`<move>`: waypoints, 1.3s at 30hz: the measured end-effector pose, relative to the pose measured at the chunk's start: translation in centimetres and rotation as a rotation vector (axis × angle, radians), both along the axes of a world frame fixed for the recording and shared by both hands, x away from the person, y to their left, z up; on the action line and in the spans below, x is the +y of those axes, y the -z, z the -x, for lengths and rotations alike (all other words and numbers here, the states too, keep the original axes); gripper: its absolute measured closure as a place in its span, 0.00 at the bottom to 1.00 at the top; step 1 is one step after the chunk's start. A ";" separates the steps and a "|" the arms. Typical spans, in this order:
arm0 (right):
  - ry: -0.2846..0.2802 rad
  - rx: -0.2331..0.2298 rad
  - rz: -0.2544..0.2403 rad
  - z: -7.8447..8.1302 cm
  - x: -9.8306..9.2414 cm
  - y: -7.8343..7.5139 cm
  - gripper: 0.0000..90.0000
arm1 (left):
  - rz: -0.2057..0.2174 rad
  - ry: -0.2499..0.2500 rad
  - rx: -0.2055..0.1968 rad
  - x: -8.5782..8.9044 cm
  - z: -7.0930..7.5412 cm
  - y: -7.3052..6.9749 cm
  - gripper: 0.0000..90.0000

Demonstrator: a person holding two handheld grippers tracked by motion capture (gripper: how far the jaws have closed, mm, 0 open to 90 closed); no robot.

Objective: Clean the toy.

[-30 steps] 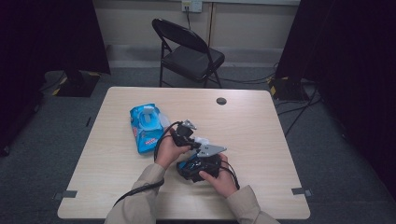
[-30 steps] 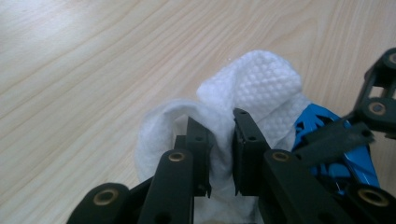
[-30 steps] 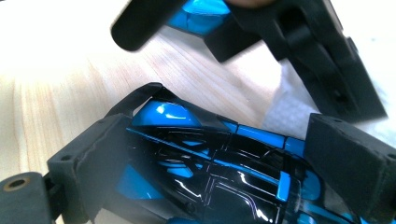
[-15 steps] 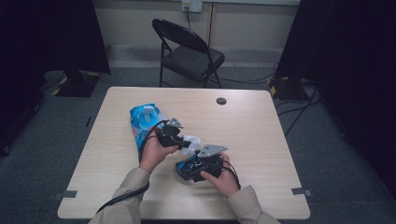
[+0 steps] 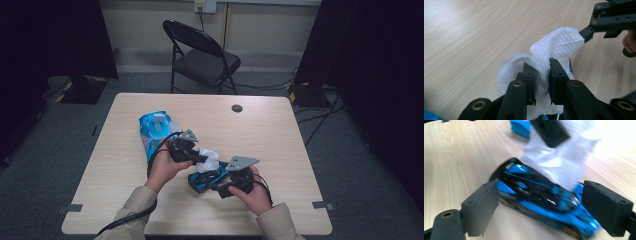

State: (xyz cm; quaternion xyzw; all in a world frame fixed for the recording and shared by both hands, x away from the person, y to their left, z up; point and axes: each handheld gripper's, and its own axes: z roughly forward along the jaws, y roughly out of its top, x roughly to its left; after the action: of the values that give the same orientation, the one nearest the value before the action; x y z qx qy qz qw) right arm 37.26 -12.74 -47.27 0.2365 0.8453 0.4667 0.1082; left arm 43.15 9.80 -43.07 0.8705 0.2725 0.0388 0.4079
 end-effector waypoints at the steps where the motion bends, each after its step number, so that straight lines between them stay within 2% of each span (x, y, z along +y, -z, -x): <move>1: 0.016 -0.005 -0.001 0.1 -0.6 -0.1 0.15 | 0.007 0.007 0.003 -0.2 0.1 -0.1 0.86; 3: 0.040 -0.003 -0.014 0.2 -1.7 -0.2 0.15 | 0.020 0.016 -0.005 -0.7 0.4 -0.1 0.86; 7: 0.084 -0.004 -0.009 0.5 -3.7 -0.2 0.15 | 0.039 0.049 -0.001 -1.9 1.1 0.0 0.86; 17: 0.182 0.003 0.009 1.2 -7.6 -0.1 0.15 | 0.035 0.144 0.003 -5.3 2.5 0.6 0.86; 24: 0.218 -0.009 0.018 1.4 -9.5 0.0 0.15 | 0.030 0.189 0.006 -7.6 2.8 1.4 0.86; 27: 0.234 -0.013 0.017 1.3 -10.2 0.0 0.15 | 0.015 0.211 0.012 -8.3 3.0 1.8 0.86; 33: 0.256 -0.015 0.018 1.1 -11.1 -0.2 0.15 | 0.007 0.215 0.020 -9.4 3.0 2.4 0.85; 39: 0.280 -0.011 -0.019 1.1 -12.0 -0.5 0.16 | -0.012 0.234 0.022 -10.3 3.0 3.0 0.85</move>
State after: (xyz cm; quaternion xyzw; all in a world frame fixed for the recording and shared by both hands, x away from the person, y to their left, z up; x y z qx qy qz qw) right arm 36.20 -24.79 -46.73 0.3507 0.7989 0.4563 0.1747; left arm 40.16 -0.48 -46.02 0.8991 0.1735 -0.0171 0.4015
